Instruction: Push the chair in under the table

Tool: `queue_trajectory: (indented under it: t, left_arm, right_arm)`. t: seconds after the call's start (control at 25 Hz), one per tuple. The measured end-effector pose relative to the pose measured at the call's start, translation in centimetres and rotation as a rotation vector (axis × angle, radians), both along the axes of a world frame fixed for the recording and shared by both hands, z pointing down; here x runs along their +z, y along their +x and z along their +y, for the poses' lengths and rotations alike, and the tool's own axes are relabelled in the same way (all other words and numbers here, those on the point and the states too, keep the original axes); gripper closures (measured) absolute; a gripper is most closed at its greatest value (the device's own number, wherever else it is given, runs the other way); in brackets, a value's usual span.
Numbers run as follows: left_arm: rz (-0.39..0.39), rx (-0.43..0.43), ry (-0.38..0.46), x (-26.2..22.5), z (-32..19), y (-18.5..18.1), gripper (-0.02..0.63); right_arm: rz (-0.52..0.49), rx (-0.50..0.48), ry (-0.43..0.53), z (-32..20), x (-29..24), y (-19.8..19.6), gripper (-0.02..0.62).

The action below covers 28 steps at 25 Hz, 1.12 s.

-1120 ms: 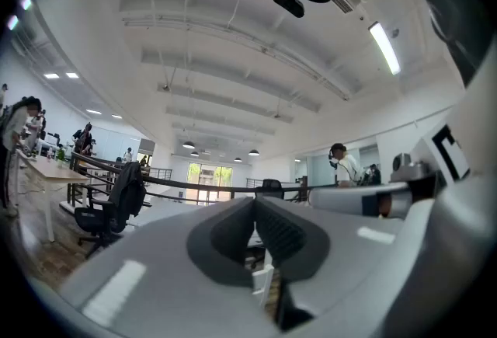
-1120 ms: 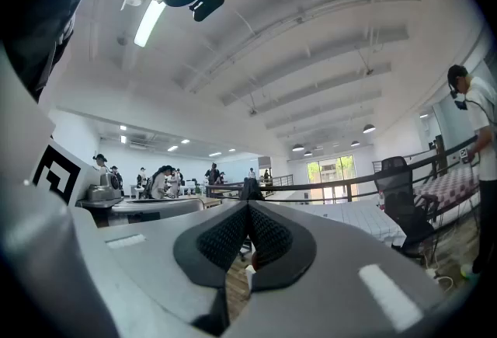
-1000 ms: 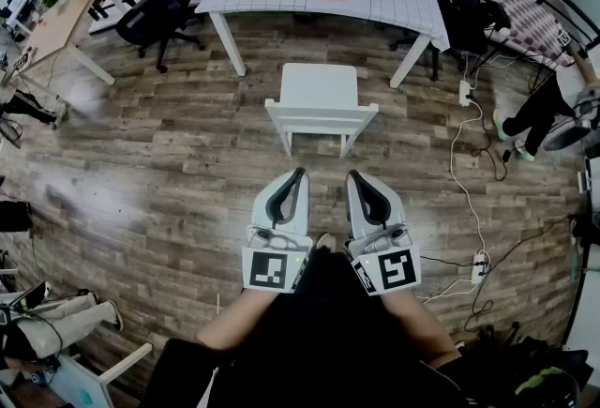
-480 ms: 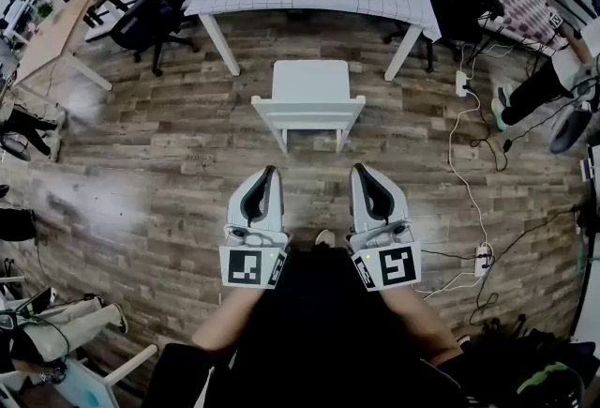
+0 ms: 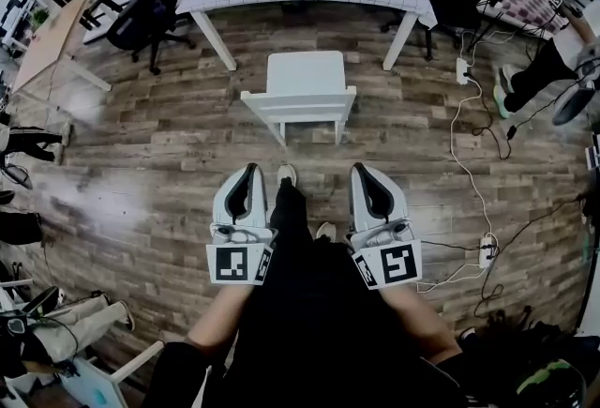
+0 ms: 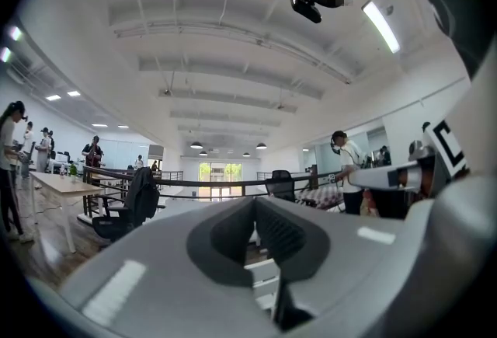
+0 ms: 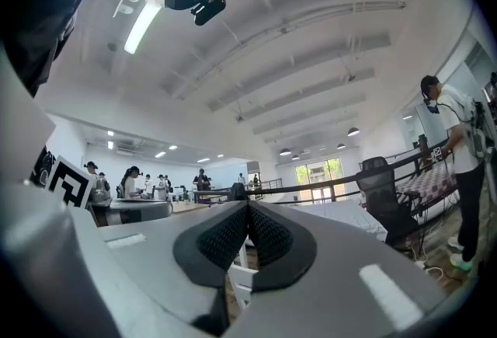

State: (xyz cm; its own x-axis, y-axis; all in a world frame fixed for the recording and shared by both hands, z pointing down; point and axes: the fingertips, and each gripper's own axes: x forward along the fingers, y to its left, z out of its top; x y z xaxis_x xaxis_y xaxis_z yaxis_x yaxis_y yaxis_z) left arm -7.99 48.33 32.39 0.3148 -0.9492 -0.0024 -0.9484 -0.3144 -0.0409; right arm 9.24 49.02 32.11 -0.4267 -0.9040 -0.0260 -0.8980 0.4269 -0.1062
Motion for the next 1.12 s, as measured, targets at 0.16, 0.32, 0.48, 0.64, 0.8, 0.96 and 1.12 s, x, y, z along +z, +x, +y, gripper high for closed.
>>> queue_trajectory:
  t: [0.16, 0.32, 0.48, 0.64, 0.8, 0.96, 1.12]
  left_arm:
    - [0.021, 0.011, -0.003, -0.1, -0.4, 1.3, 0.597]
    - [0.019, 0.048, 0.025, -0.3, -1.3, 2.5, 0.597]
    - [0.022, 0.046, 0.011, 0.4, -3.4, 2.3, 0.597]
    - [0.027, 0.034, 0.0, 0.8, -5.9, 1.7, 0.597]
    - [0.031, 0.024, -0.027, 1.6, -8.5, 0.6, 0.597]
    - [0.03, 0.027, -0.048, 2.5, -12.0, -0.5, 0.597]
    - [0.04, 0.051, -0.086, 3.5, -16.3, -1.1, 0.597]
  right_arm:
    - [0.041, -0.004, -0.014, -0.5, 0.4, 0.9, 0.598]
    - [0.048, 0.001, 0.003, -1.4, 0.0, 1.6, 0.598]
    - [0.069, 0.003, 0.021, -2.9, 0.1, 1.2, 0.597]
    - [0.069, -0.029, 0.001, -5.1, 0.6, 0.2, 0.597]
    - [0.068, -0.051, -0.037, -7.9, 1.2, -1.0, 0.597]
    - [0.095, -0.07, -0.11, -11.4, 2.8, -2.5, 0.597]
    - [0.116, -0.106, -0.15, -15.5, 4.1, -4.1, 0.597]
